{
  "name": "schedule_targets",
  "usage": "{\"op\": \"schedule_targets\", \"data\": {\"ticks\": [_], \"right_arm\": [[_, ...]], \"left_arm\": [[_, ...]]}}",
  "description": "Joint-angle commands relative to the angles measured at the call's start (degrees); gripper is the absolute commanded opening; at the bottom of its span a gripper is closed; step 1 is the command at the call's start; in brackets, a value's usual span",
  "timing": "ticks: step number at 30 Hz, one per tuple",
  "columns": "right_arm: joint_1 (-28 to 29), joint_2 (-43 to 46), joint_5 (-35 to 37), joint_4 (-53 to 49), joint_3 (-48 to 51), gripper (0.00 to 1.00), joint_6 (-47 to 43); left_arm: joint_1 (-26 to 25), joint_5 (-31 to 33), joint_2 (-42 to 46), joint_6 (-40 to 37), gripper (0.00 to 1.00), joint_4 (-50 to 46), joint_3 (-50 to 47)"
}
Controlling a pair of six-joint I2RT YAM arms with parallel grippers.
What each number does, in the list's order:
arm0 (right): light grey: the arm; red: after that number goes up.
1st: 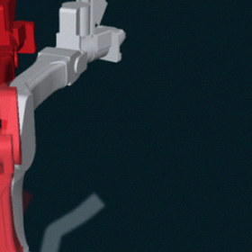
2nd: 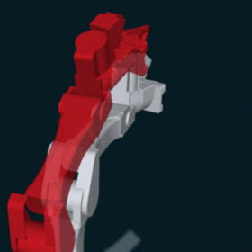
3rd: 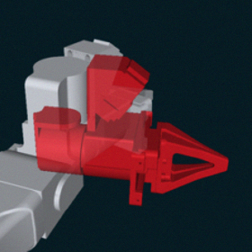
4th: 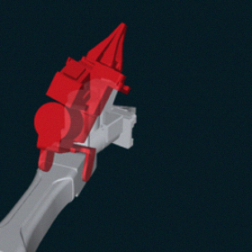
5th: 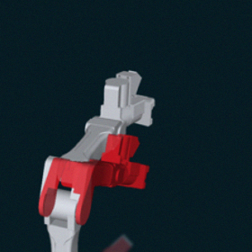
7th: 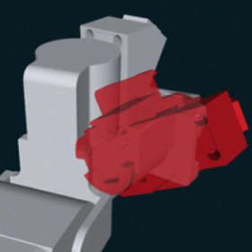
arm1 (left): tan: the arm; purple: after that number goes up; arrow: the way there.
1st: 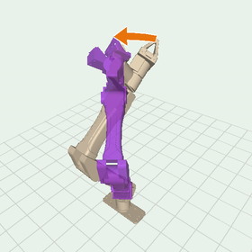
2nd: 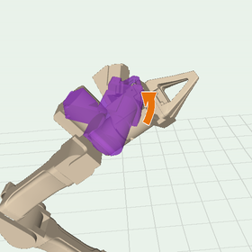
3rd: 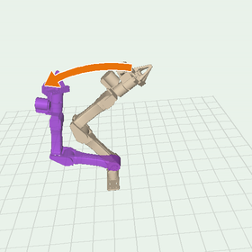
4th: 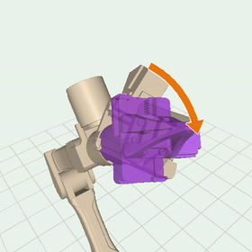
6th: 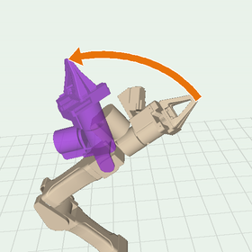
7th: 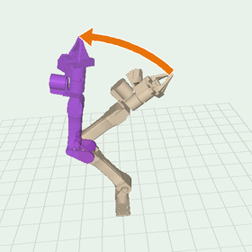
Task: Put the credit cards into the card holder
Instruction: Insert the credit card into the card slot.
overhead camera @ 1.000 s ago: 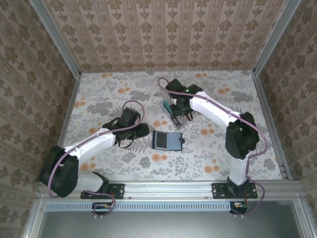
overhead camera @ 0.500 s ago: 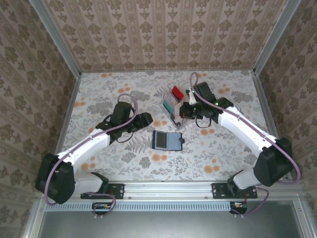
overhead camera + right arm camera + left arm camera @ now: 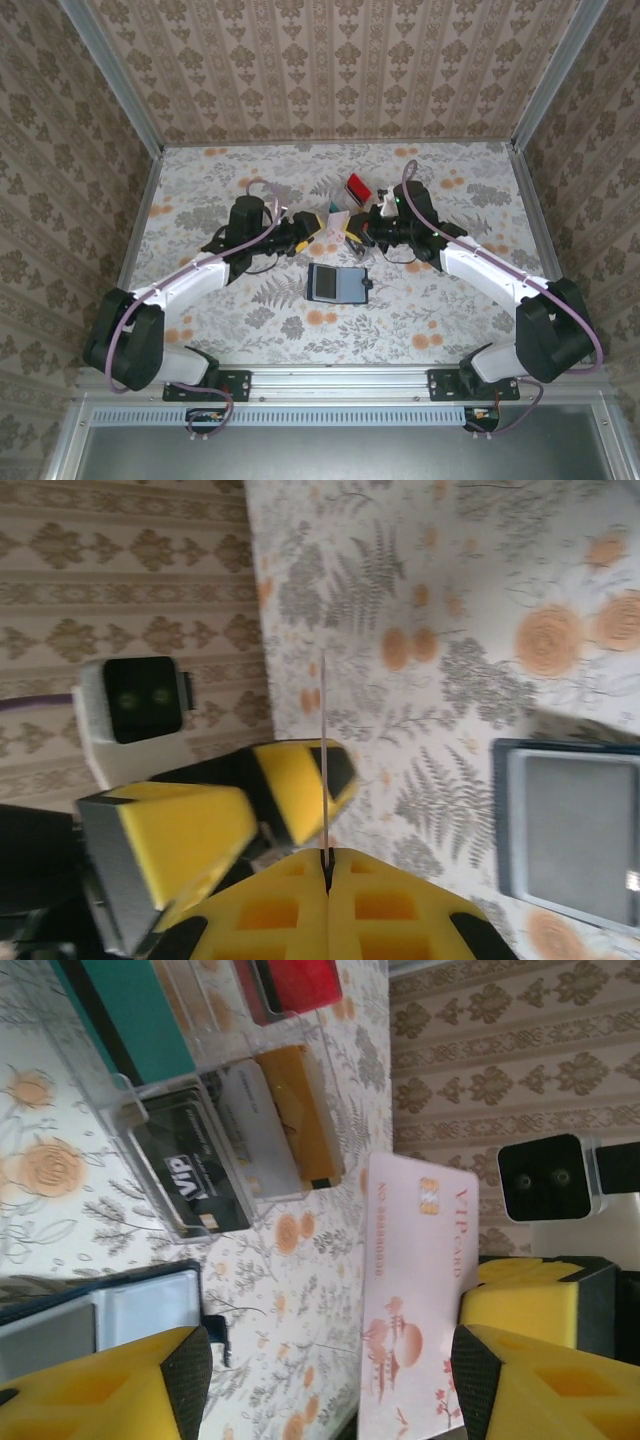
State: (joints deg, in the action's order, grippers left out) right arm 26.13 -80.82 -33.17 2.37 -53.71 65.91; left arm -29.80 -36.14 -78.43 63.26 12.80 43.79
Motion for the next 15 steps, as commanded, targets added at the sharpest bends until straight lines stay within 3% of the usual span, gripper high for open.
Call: {"op": "schedule_targets", "data": {"ticks": [1, 5, 15], "right_arm": [[0.0, 0.7, -3.3, 5.4, 0.1, 0.02, 4.3], [0.0, 0.2, -4.3, 5.8, -0.1, 0.03, 4.3], [0.0, -2.3, -8.9, 3.0, -1.9, 0.06, 1.1]], "left_arm": [[0.0, -4.1, -1.6, 3.7, 0.65, 5.1, 0.5], [-0.1, -5.3, -2.0, 5.2, 0.56, 7.9, 1.0], [0.1, -5.9, -2.0, 5.3, 0.21, 9.4, 1.1]]}}
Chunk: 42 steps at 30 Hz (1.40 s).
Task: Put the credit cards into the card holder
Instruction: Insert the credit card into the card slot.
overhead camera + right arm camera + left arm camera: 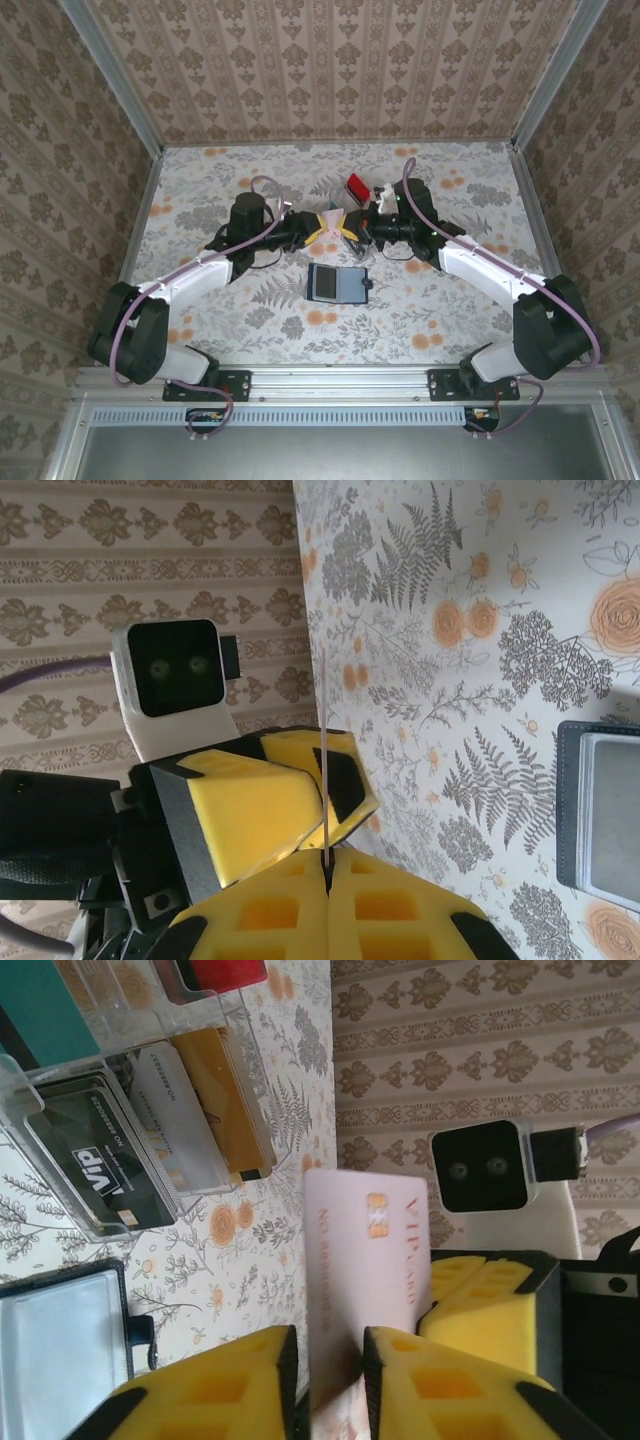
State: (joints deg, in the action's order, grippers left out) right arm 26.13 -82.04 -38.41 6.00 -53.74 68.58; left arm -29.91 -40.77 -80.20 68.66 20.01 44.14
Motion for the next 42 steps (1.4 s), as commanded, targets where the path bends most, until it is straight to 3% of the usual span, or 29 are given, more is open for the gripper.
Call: {"op": "schedule_targets", "data": {"ticks": [1, 5, 9, 13, 19, 26, 29, 42], "right_arm": [[0.0, -1.4, -4.0, -1.3, -2.1, 0.06, -2.2], [0.0, -1.8, -3.0, -4.8, -2.8, 0.07, -4.8], [0.0, -1.6, -0.2, -10.3, -4.0, 0.15, -8.1], [1.0, -0.2, 8.8, -21.5, -5.0, 0.27, -14.8], [5.5, -2.5, 17.0, -26.5, -2.2, 0.16, -18.6], [9.4, -8.4, 20.8, -24.8, 0.1, 0.13, -19.3], [9.7, -11.2, 20.8, -24.0, 0.0, 0.12, -19.7], [9.5, -12.3, 34.9, -31.5, 0.3, 0.13, -22.6]], "left_arm": [[0.1, -1.3, -0.2, -0.2, 0.17, 2.4, 0.8], [0.2, -1.2, 0.0, -1.1, 0.01, 0.7, 0.8], [0.2, -0.3, 0.7, -1.6, 0.00, -1.0, -0.2], [-0.2, 3.4, 2.7, -5.8, 0.00, -7.4, -1.6], [-4.1, 14.2, 5.2, -12.4, 0.00, -15.1, -5.4], [-9.9, 21.0, 4.2, -13.5, 0.00, -10.5, -10.5], [-11.8, 22.4, 2.1, -14.4, 0.00, -8.0, -11.1], [-13.5, 24.7, -5.6, -15.3, 0.00, -2.2, -11.7]]}}
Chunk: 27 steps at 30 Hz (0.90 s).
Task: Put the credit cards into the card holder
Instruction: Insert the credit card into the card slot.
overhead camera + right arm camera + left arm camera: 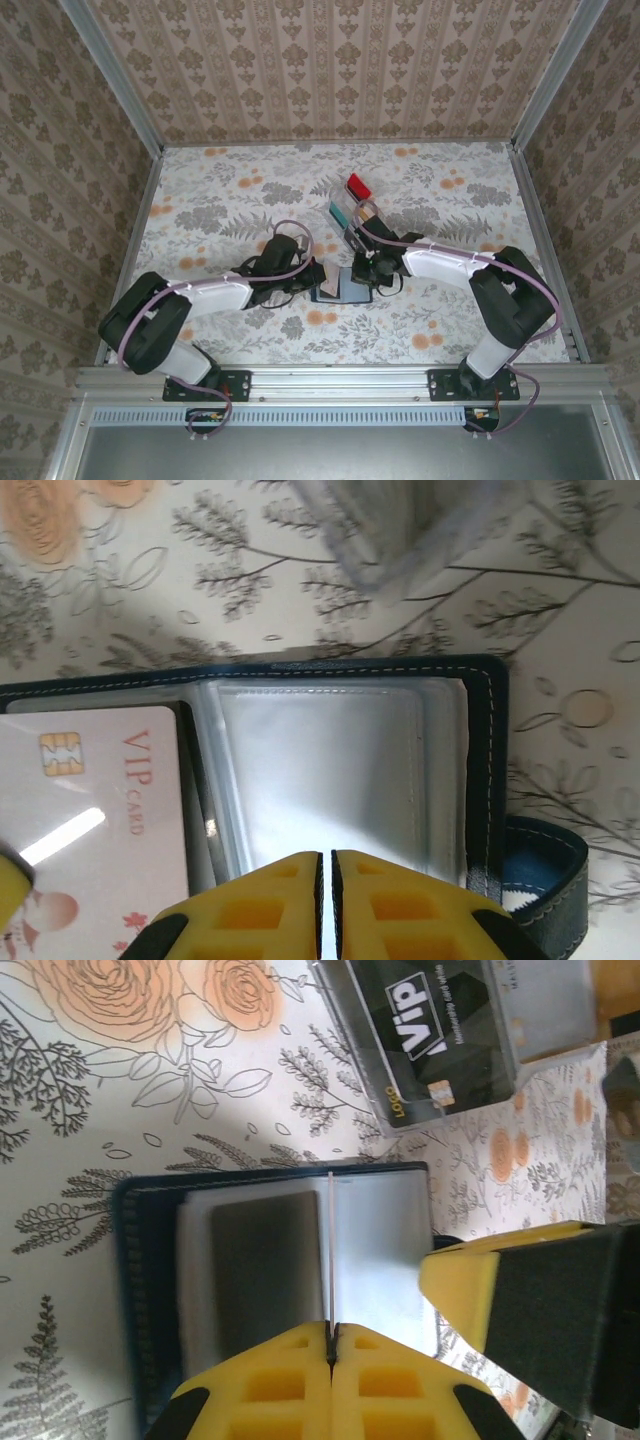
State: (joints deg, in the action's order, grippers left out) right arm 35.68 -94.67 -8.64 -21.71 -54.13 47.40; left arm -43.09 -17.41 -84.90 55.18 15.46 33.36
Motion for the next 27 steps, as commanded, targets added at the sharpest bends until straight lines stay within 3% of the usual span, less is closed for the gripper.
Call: {"op": "schedule_targets", "data": {"ticks": [1, 10, 18, 27], "right_arm": [[-0.1, 0.8, 5.3, -3.5, 1.0, 0.14, -1.2], [-0.9, 0.6, 5.3, -3.7, 2.6, 0.15, -1.1], [-1.6, 2.3, 12.3, -10.4, 0.3, 0.17, -3.8], [-4.6, 3.6, 14.8, -11.8, 2.2, 0.19, -5.1]], "left_arm": [[-0.3, 1.4, -1.1, -1.7, 0.00, 2.3, -1.0], [-0.3, 1.5, -3.6, -1.7, 0.00, 3.1, -1.0], [-0.3, 2.0, -6.6, -1.4, 0.00, 2.1, -0.8], [-0.3, 2.2, -8.0, -0.9, 0.00, 2.0, -1.0]]}}
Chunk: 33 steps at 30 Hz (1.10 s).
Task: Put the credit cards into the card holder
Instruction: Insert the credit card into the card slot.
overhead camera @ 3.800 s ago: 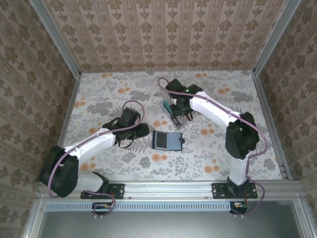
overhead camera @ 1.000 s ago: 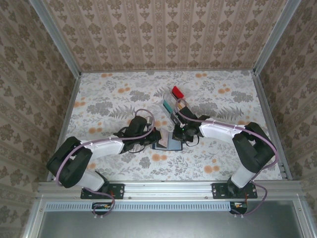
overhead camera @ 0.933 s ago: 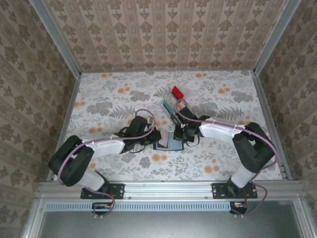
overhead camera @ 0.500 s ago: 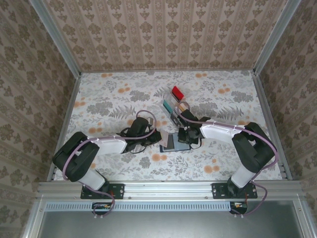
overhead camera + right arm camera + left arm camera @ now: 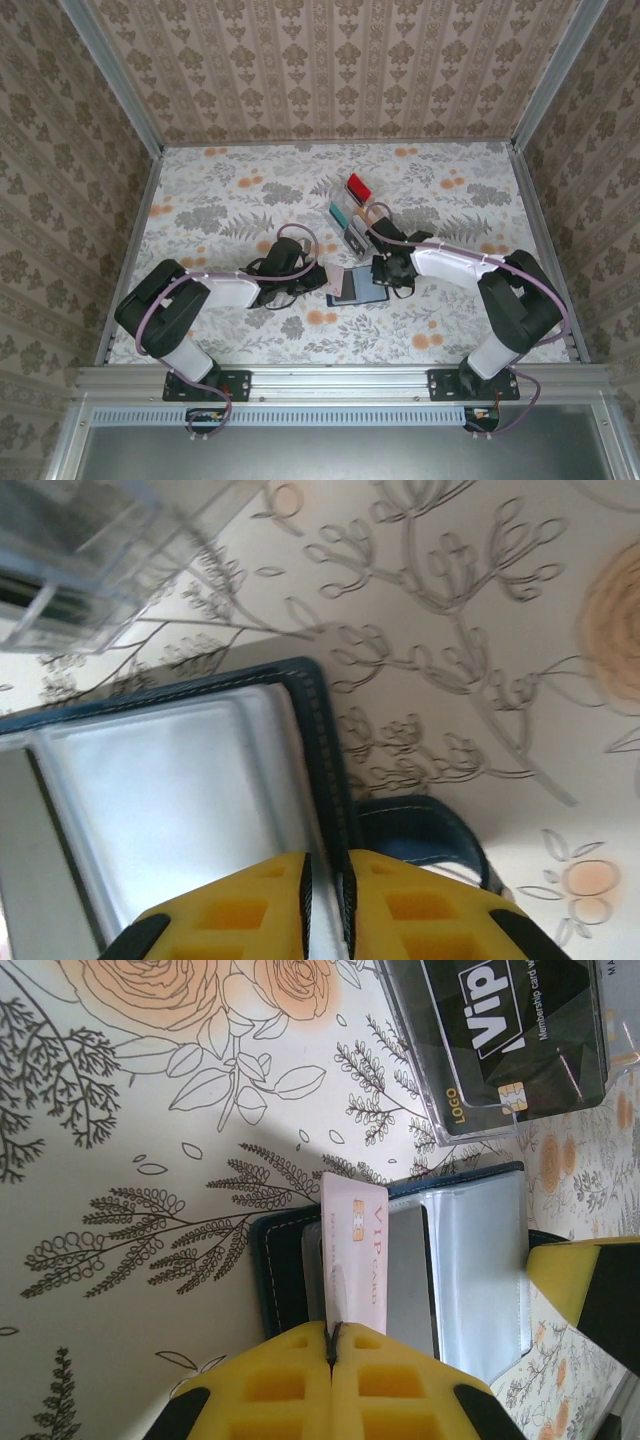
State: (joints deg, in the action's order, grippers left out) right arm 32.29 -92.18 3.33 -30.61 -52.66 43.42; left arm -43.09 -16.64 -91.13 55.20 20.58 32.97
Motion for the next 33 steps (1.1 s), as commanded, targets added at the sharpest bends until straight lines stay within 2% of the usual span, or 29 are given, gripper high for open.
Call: {"op": "schedule_targets", "data": {"ticks": [1, 7, 17, 24, 33], "right_arm": [[-1.7, 1.0, 2.3, -2.3, 1.3, 0.19, -1.1], [-2.1, -1.1, -3.9, 3.0, 3.6, 0.16, -0.1], [-2.0, -0.2, -9.1, 8.2, 7.2, 0.15, 3.6], [-1.8, 0.0, -9.1, 9.4, 8.6, 0.15, 5.3], [-1.6, 0.0, -9.4, 9.6, 8.7, 0.15, 5.9]], "left_arm": [[-0.3, 1.5, -1.7, -1.0, 0.00, -3.1, -0.6], [-0.4, -0.2, -0.9, -1.8, 0.00, -2.5, 0.7], [-0.4, -1.1, 4.7, -3.0, 0.00, -1.5, 1.2], [-1.2, -3.7, 2.6, -0.8, 0.00, 5.5, 0.4], [-2.4, -2.9, -3.1, 3.4, 0.00, 9.0, -0.2]]}}
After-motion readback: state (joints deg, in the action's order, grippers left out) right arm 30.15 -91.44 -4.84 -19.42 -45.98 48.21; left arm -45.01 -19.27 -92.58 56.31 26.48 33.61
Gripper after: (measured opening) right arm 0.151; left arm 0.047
